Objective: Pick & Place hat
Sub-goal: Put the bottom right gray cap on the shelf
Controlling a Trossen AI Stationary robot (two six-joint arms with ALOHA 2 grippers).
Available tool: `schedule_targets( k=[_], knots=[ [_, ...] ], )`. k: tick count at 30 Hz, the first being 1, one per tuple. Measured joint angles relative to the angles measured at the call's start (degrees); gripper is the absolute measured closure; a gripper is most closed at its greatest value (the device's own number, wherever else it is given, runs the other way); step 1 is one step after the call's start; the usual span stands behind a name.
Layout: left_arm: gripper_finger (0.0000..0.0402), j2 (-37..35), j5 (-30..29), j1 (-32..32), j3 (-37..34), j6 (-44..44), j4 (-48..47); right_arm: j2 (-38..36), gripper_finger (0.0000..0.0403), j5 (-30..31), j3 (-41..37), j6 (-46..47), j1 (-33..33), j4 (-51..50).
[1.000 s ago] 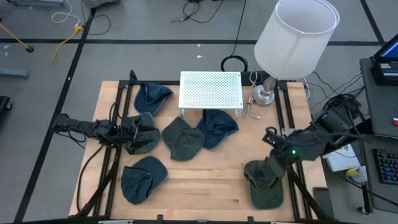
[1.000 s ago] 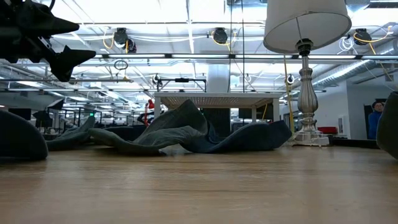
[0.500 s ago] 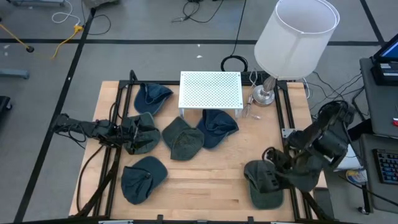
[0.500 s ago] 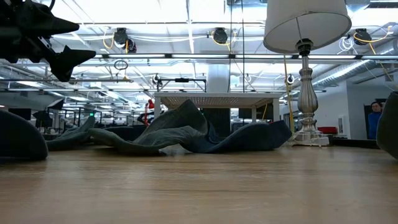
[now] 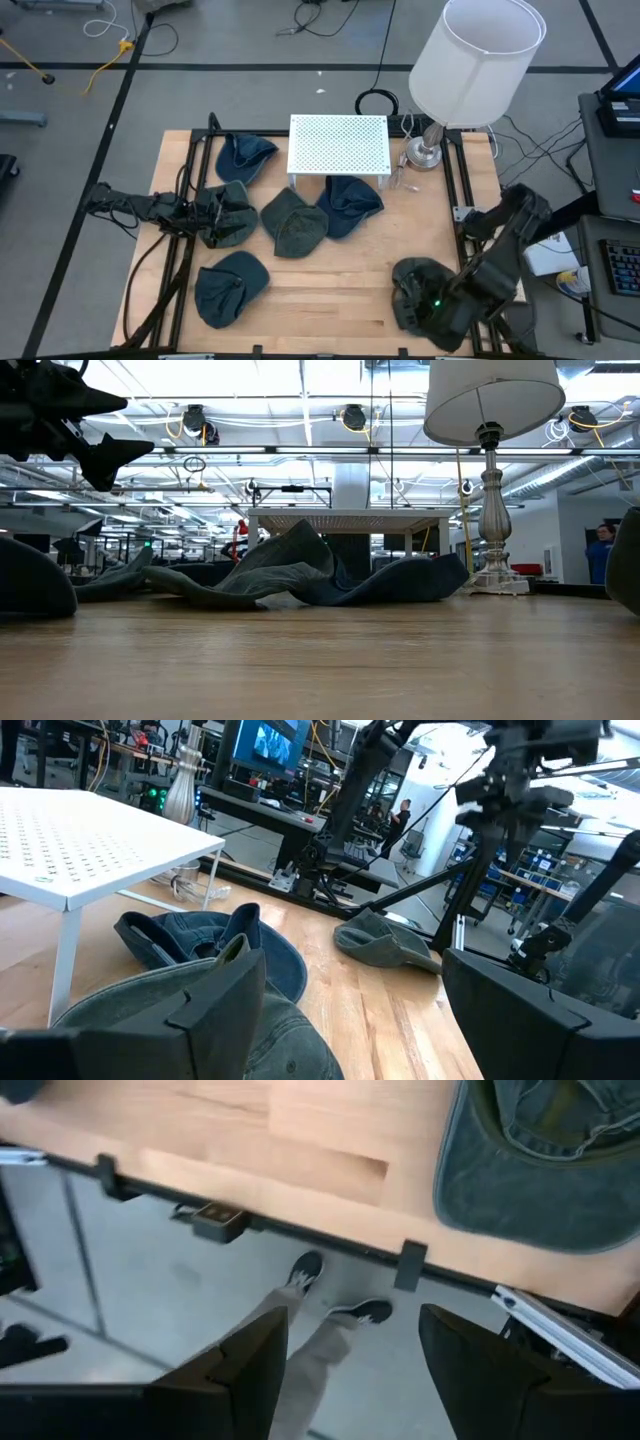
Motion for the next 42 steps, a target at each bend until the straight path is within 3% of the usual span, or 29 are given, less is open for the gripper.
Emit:
schedule_targets(
  k=[24, 42],
  knots=[
    [0.0096, -0.01, 0.0, 0.01, -0.02, 0.01, 0.0, 14.19, 0.0184, -1.19, -1.2, 2.3, -0.02, -6.03],
    [0.0096, -0.01, 0.0, 0.0, -0.02, 0.0, 0.0, 14.48, 0.0184, -1.68, -20.42, -2.68, -2.6, 11.47]
  ],
)
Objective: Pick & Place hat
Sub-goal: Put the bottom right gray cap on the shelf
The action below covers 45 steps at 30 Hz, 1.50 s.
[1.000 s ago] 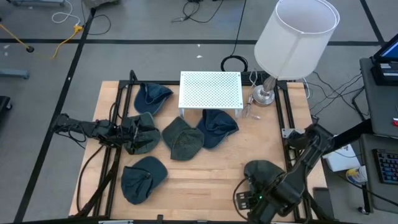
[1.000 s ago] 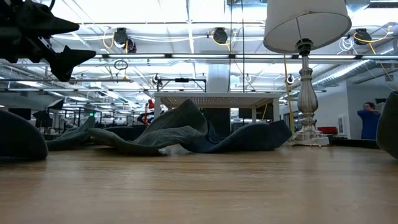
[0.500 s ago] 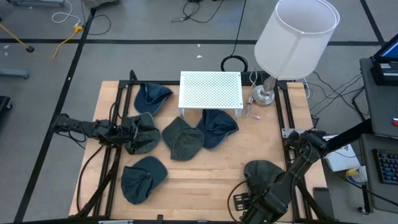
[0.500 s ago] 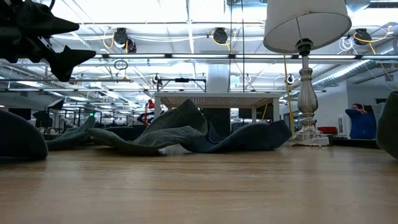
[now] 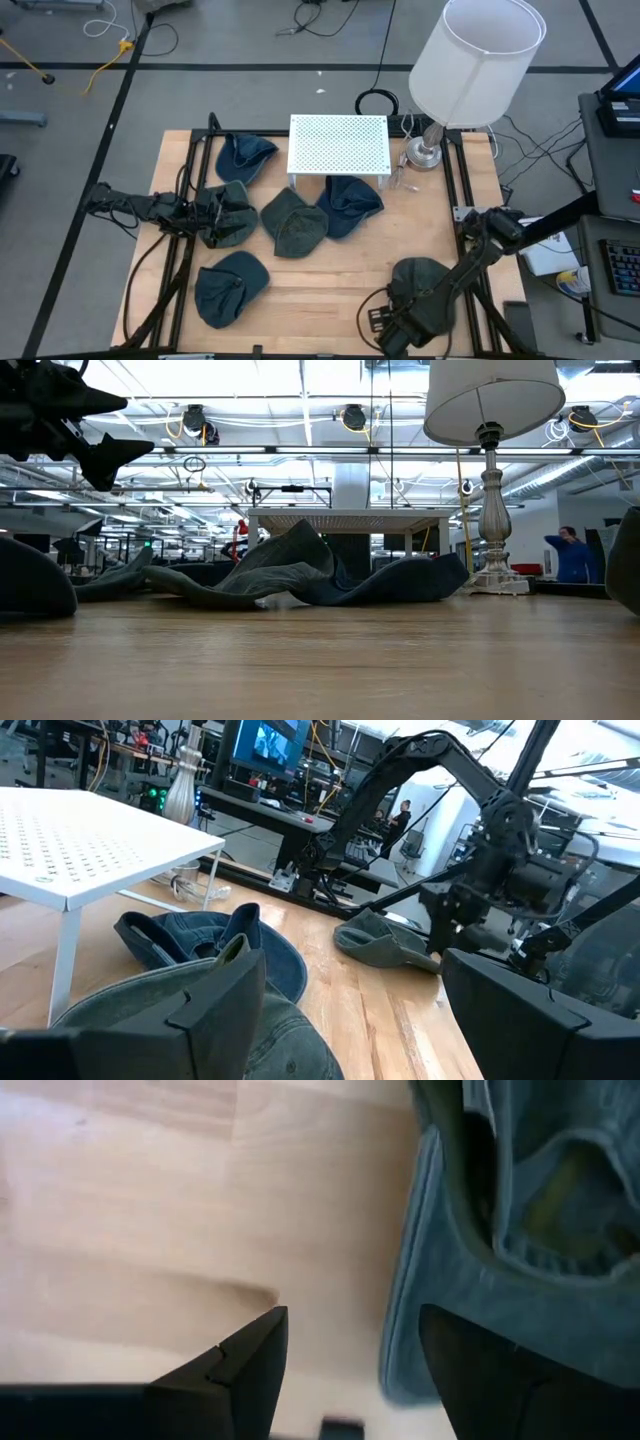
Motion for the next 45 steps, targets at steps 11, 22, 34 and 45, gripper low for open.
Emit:
schedule_targets(
  k=[11, 22, 34, 45],
  knots=[
    [0.0096, -0.01, 0.02, 0.0, 0.01, 0.01, 0.0, 0.0, 0.0184, -4.18, -4.53, -1.67, -1.84, 0.56],
    [0.0096, -0.01, 0.0, 0.0, 0.0, -0.01, 0.0, 0.0, 0.0295, -7.24, -6.09, 0.26, -1.81, 1.43],
    [0.0096, -0.01, 0.0, 0.01, 0.0, -0.01, 0.02, -0.18, 0.0387, -7.51, -6.03, -0.6, -1.79, 1.64],
    [0.0096, 0.01, 0.0, 0.01, 0.0, -0.01, 0.0, -0.12, 0.0398, -7.16, -5.95, -1.66, -1.79, 1.58]
  ],
)
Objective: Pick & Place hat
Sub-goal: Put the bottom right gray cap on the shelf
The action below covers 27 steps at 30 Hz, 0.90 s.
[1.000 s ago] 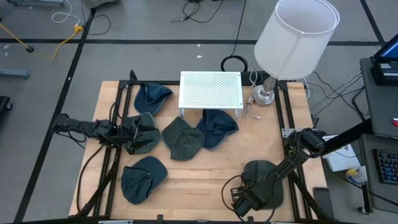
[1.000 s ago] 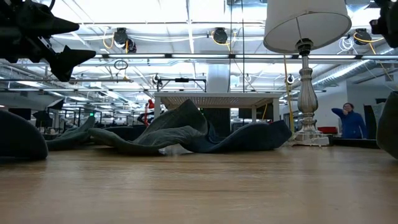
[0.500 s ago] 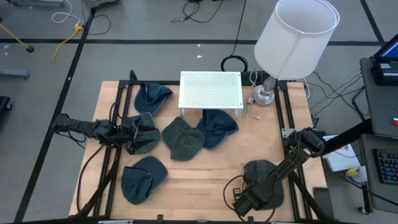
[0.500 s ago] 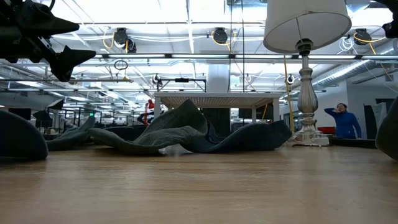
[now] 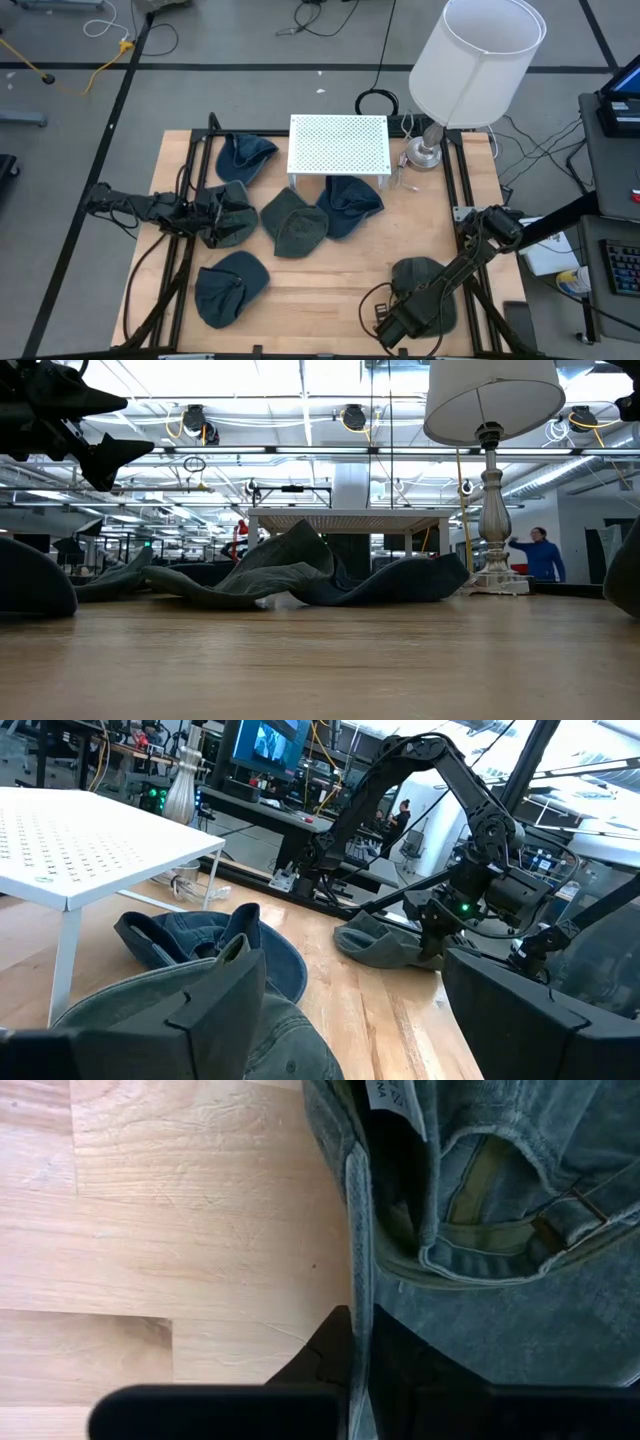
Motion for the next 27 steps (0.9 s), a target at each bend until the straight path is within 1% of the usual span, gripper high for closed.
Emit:
schedule_targets(
  k=[1, 6, 10, 14, 20, 24, 27],
  knots=[
    [0.0096, -0.02, 0.0, 0.0, 0.0, 0.02, 0.0, 0.03, 0.0399, 0.43, 0.35, -0.11, 0.0, -0.54],
    [0.0096, 0.0, 0.0, 0.0, 0.0, 0.01, 0.01, -1.57, 0.0399, 6.4, 3.31, -3.39, -0.35, -5.2],
    [0.0096, 0.0, 0.01, 0.0, 0.0, 0.02, 0.02, -5.22, 0.04, 10.8, 4.32, -7.39, -0.71, -7.86],
    [0.0096, -0.01, 0.0, -0.01, 0.0, 0.01, 0.02, -9.43, 0.04, 13.61, 4.34, -12.41, -0.72, -9.4],
    [0.0096, -0.02, 0.0, -0.02, 0.0, 0.0, 0.04, -15.1, 0.04, 18.17, 4.36, -25.88, -0.47, -10.82],
    [0.0096, 0.0, 0.02, 0.0, 0.02, 0.02, 0.04, -18.81, 0.04, 21.14, 4.36, -38.79, 0.63, -9.99],
    [0.0096, 0.0, 0.0, 0.0, 0.02, 0.01, 0.04, -21.37, 0.0399, 23.82, 4.36, -46.1, 1.94, -9.95]
  ],
)
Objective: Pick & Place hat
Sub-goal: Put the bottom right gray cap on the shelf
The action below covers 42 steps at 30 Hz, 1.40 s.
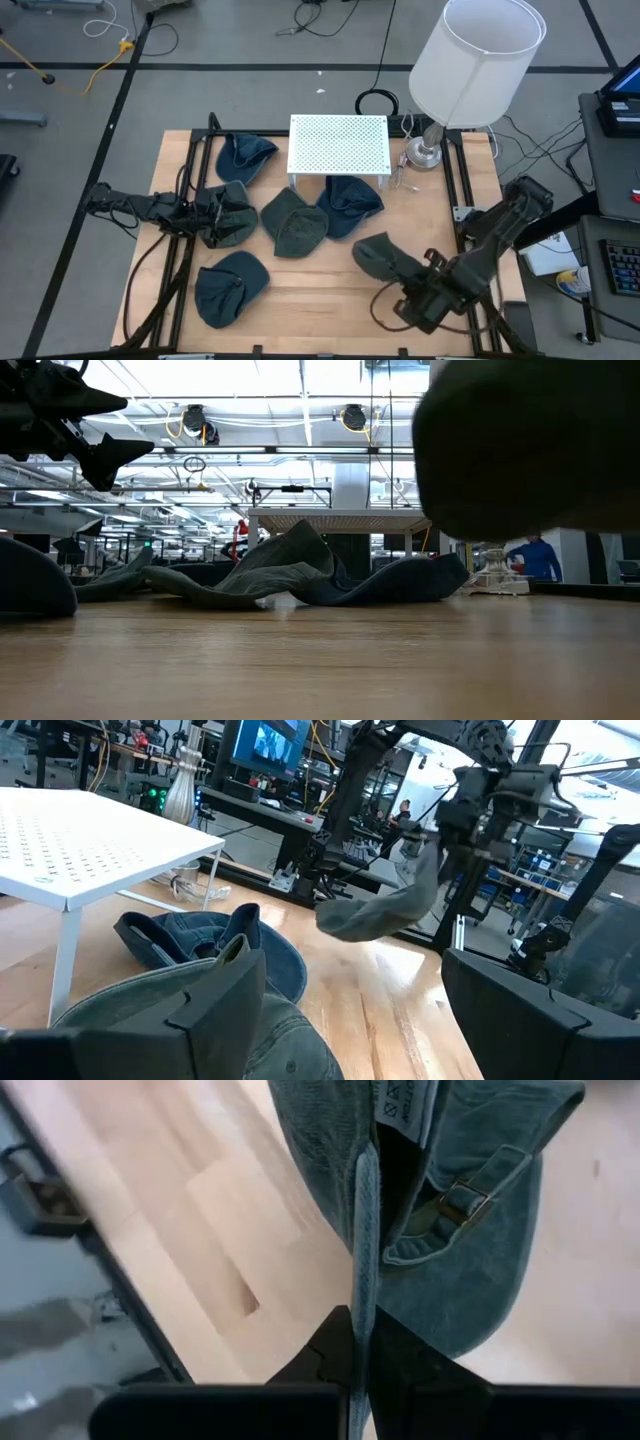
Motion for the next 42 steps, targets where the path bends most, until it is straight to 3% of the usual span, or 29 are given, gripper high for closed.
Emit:
schedule_targets(
  k=[9, 27, 36, 42],
  knots=[
    [0.0096, 0.0, 0.0, -0.01, -0.02, 0.01, -0.02, -5.69, 0.0397, 6.16, 0.0, -14.4, 4.36, 0.88],
    [0.0096, -0.01, 0.0, 0.0, -0.02, 0.0, -0.02, -7.67, 0.0395, 24.15, 0.0, -37.54, 9.47, 21.53],
    [0.0096, -0.01, 0.0, -0.02, -0.01, 0.0, -0.02, -7.67, 0.0395, 24.37, 0.0, -55.16, 7.84, 36.5],
    [0.0096, -0.02, 0.0, 0.0, -0.01, 0.0, -0.02, -7.67, 0.0395, 24.29, 0.0, -61.84, 6.65, 43.76]
  ],
)
